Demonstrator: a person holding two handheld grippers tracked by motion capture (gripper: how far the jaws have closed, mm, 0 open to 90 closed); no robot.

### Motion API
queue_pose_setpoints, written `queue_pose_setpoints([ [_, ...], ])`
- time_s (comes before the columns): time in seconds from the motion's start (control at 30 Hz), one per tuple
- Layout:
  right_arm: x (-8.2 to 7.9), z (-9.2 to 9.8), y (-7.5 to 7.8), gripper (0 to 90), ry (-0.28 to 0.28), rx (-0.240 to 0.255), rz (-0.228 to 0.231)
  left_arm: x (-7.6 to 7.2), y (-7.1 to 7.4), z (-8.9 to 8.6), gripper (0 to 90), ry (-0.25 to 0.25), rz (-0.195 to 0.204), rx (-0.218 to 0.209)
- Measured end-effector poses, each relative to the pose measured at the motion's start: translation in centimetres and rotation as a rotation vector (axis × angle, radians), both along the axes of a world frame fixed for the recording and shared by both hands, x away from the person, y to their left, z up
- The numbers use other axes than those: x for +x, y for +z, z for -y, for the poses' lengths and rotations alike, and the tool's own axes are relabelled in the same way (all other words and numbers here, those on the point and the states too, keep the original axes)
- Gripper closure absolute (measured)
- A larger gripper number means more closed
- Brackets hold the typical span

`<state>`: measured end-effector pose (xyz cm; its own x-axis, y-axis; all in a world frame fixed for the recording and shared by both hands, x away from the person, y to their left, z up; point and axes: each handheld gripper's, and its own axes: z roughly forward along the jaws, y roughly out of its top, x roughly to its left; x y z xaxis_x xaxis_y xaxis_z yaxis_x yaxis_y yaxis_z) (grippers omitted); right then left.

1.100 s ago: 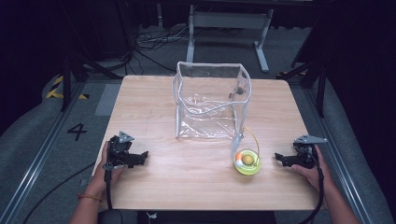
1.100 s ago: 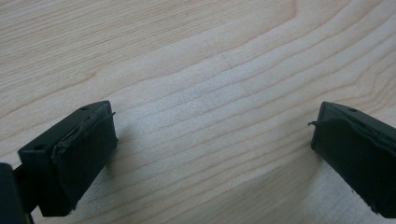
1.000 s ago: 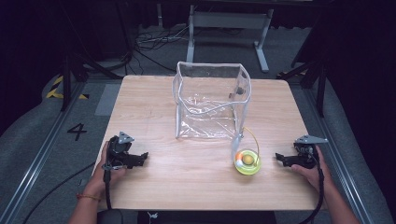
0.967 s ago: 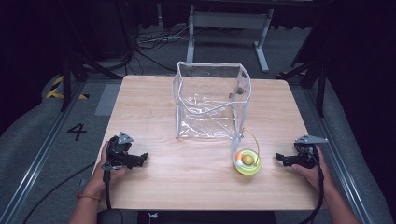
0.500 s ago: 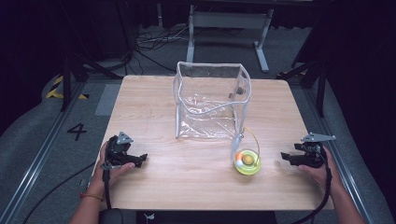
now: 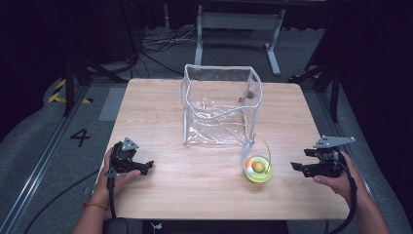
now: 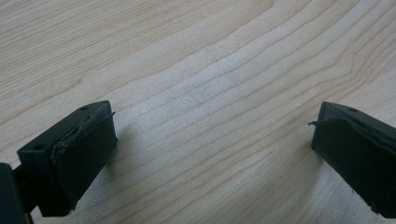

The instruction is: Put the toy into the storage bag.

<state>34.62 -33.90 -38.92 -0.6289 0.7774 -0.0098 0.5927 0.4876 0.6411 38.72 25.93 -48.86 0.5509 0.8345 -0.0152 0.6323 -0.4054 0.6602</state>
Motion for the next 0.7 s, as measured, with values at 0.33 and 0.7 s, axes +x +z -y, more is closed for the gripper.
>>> queue_pose_setpoints([
  [0.33, -1.4, -3.5, 3.5, 26.4, 0.119, -0.006, -0.025, 0.0, 0.0, 0.0, 0.2, -0.001, -0.005, 0.0],
  [0.7, -1.2, -6.8, 7.8, 27.7, 0.214, -0.022, -0.009, 0.0, 0.0, 0.0, 0.2, 0.0, -0.006, -0.001],
])
